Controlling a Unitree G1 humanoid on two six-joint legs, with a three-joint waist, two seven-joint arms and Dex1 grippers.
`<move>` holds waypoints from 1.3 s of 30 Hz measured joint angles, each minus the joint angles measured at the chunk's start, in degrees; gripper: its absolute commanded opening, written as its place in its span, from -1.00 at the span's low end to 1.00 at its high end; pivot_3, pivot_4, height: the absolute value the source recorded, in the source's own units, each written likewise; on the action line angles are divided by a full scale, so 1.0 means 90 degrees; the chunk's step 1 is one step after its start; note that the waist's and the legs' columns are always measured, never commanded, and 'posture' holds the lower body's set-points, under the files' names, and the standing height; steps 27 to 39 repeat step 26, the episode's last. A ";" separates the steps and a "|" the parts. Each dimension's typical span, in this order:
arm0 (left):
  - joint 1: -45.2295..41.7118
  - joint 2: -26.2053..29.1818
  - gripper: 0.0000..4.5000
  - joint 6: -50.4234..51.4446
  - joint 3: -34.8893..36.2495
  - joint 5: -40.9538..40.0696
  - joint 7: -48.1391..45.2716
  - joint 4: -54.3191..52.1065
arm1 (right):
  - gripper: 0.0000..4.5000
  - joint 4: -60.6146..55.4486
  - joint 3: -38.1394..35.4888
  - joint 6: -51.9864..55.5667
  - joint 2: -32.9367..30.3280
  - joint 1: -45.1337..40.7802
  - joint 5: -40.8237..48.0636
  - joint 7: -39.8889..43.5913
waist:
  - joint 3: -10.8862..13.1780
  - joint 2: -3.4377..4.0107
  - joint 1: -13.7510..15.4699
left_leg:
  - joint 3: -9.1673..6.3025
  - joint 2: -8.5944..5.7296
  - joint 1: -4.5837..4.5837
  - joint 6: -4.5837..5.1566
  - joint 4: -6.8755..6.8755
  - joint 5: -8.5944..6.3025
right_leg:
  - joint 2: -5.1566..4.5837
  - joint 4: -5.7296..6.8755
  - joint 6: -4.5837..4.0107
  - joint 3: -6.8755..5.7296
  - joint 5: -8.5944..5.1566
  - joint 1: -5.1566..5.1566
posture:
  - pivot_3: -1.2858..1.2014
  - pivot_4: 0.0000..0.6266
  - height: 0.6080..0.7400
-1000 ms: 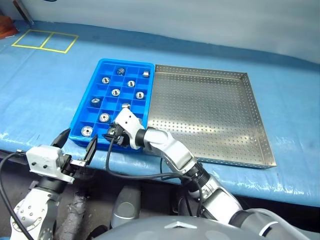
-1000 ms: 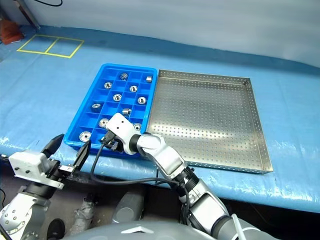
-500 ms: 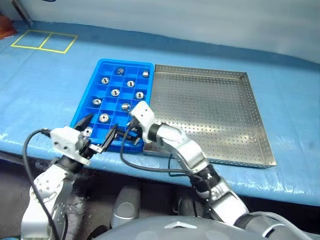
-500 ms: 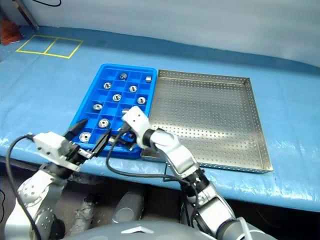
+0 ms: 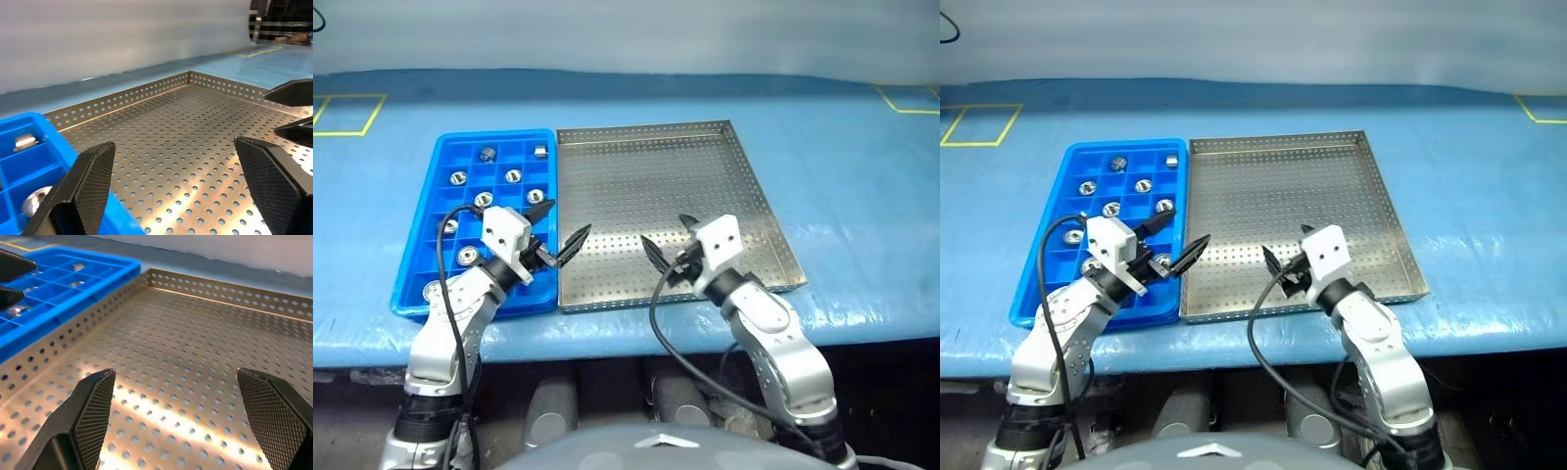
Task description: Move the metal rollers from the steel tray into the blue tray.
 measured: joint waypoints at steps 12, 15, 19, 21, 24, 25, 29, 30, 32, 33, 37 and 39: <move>-0.0007 0.0029 0.91 -0.0083 0.0047 0.0305 0.0213 0.0312 | 0.86 -0.0241 0.0084 -0.0249 0.0030 0.0758 -0.0082 -0.0376 | 0.0000 -0.0002 -0.0306 | 0.0020 -0.0005 0.0008 -0.0001 0.0032 0.0003 | -0.0002 0.0009 0.0001 0.0029 0.0002 0.0011 | -0.06 -0.52 1.00; 0.0040 0.0042 0.91 -0.0091 0.0076 0.0369 0.0225 0.0309 | 0.86 -0.0234 0.0136 -0.0269 0.0004 0.0664 -0.0081 -0.0368 | 0.0000 -0.0002 -0.0301 | 0.0019 -0.0005 0.0007 0.0000 0.0032 0.0003 | -0.0001 0.0009 0.0001 0.0030 0.0002 0.0010 | -0.04 -0.52 1.00; 0.0208 0.0042 0.91 -0.0158 0.0124 0.0419 0.0286 0.0300 | 0.86 -0.0197 0.0152 -0.0270 -0.0039 0.0584 -0.0073 -0.0333 | 0.0000 -0.0002 -0.0283 | 0.0020 -0.0005 0.0006 0.0000 0.0031 0.0002 | -0.0001 0.0009 0.0001 0.0030 0.0002 0.0010 | -0.01 -0.52 1.00; 0.0259 0.0042 0.91 -0.0158 0.0125 0.0423 0.0314 0.0298 | 0.86 -0.0169 0.0153 -0.0269 -0.0049 0.0574 -0.0062 -0.0297 | 0.0000 -0.0002 -0.0248 | 0.0020 -0.0005 0.0006 0.0000 0.0031 0.0002 | -0.0001 0.0009 0.0001 0.0030 0.0002 0.0009 | 0.00 -0.52 1.00; 0.0294 0.0042 0.91 -0.0158 0.0124 0.0427 0.0354 0.0258 | 0.86 -0.0128 0.0162 -0.0258 -0.0086 0.0529 -0.0061 -0.0278 | 0.0000 -0.0002 -0.0195 | 0.0022 -0.0005 0.0007 0.0000 0.0032 0.0003 | -0.0001 0.0009 0.0001 0.0031 0.0002 0.0010 | 0.00 -0.52 1.00; 0.0301 0.0042 0.91 -0.0158 0.0123 0.0429 0.0358 0.0251 | 0.86 -0.0121 0.0161 -0.0256 -0.0101 0.0519 -0.0061 -0.0271 | 0.0000 -0.0002 -0.0169 | 0.0022 -0.0005 0.0007 0.0000 0.0031 0.0002 | -0.0001 0.0009 0.0001 0.0031 0.0003 0.0010 | 0.01 -0.52 1.00; 0.0305 0.0042 0.91 -0.0158 0.0124 0.0430 0.0361 0.0250 | 0.86 -0.0116 0.0162 -0.0255 -0.0106 0.0518 -0.0060 -0.0266 | 0.0000 -0.0002 -0.0148 | 0.0021 -0.0005 0.0007 0.0000 0.0031 0.0002 | -0.0001 0.0009 0.0001 0.0031 0.0002 0.0010 | 0.02 -0.52 1.00; 0.0305 0.0042 0.91 -0.0158 0.0124 0.0430 0.0361 0.0250 | 0.86 -0.0116 0.0162 -0.0255 -0.0106 0.0518 -0.0060 -0.0266 | 0.0000 -0.0002 -0.0148 | 0.0021 -0.0005 0.0007 0.0000 0.0031 0.0002 | -0.0001 0.0009 0.0001 0.0031 0.0002 0.0010 | 0.02 -0.52 1.00; 0.0305 0.0042 0.91 -0.0158 0.0124 0.0430 0.0361 0.0250 | 0.86 -0.0116 0.0162 -0.0255 -0.0106 0.0518 -0.0060 -0.0266 | 0.0000 -0.0002 -0.0148 | 0.0021 -0.0005 0.0007 0.0000 0.0031 0.0002 | -0.0001 0.0009 0.0001 0.0031 0.0002 0.0010 | 0.02 -0.52 1.00; 0.0305 0.0042 0.91 -0.0158 0.0124 0.0430 0.0361 0.0250 | 0.86 -0.0116 0.0162 -0.0255 -0.0106 0.0518 -0.0060 -0.0266 | 0.0000 -0.0002 -0.0148 | 0.0021 -0.0005 0.0007 0.0000 0.0031 0.0002 | -0.0001 0.0009 0.0001 0.0031 0.0002 0.0010 | 0.02 -0.52 1.00; 0.0305 0.0042 0.91 -0.0158 0.0124 0.0430 0.0361 0.0250 | 0.86 -0.0116 0.0162 -0.0255 -0.0106 0.0518 -0.0060 -0.0266 | 0.0000 -0.0002 -0.0148 | 0.0021 -0.0005 0.0007 0.0000 0.0031 0.0002 | -0.0001 0.0009 0.0001 0.0031 0.0002 0.0010 | 0.02 -0.52 1.00; 0.0305 0.0042 0.91 -0.0158 0.0124 0.0430 0.0361 0.0250 | 0.86 -0.0116 0.0162 -0.0255 -0.0106 0.0518 -0.0060 -0.0266 | 0.0000 -0.0002 -0.0148 | 0.0021 -0.0005 0.0007 0.0000 0.0031 0.0002 | -0.0001 0.0009 0.0001 0.0031 0.0002 0.0010 | 0.02 -0.52 1.00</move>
